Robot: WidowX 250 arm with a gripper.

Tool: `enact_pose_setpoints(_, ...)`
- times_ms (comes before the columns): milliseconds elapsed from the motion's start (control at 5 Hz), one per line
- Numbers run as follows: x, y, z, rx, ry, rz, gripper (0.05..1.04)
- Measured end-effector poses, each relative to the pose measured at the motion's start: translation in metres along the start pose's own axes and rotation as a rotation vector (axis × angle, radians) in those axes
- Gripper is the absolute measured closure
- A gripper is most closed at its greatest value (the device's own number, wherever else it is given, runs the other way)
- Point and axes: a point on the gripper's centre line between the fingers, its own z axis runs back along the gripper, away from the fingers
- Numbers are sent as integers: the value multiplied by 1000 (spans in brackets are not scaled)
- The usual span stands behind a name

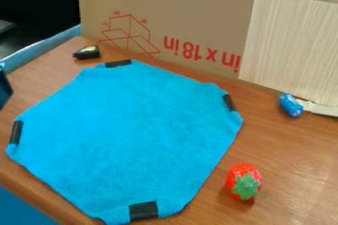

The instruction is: Fold the cloth from bottom left to top right

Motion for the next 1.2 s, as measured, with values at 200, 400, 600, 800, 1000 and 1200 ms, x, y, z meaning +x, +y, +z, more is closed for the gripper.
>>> enact_pose_setpoints(200, 30, 47, -39, 20, -96, 66, 84)
enact_pose_setpoints(400, 48, 69, -59, 57, -213, 51, 84)
enact_pose_setpoints(600, 49, 80, -75, 113, -266, 62, 84)
enact_pose_setpoints(800, 44, 83, -89, 124, -274, 53, 84)
enact_pose_setpoints(1000, 36, 82, -97, 118, -291, 48, 84)
enact_pose_setpoints(1200, 33, 81, -103, 122, -301, 52, 84)
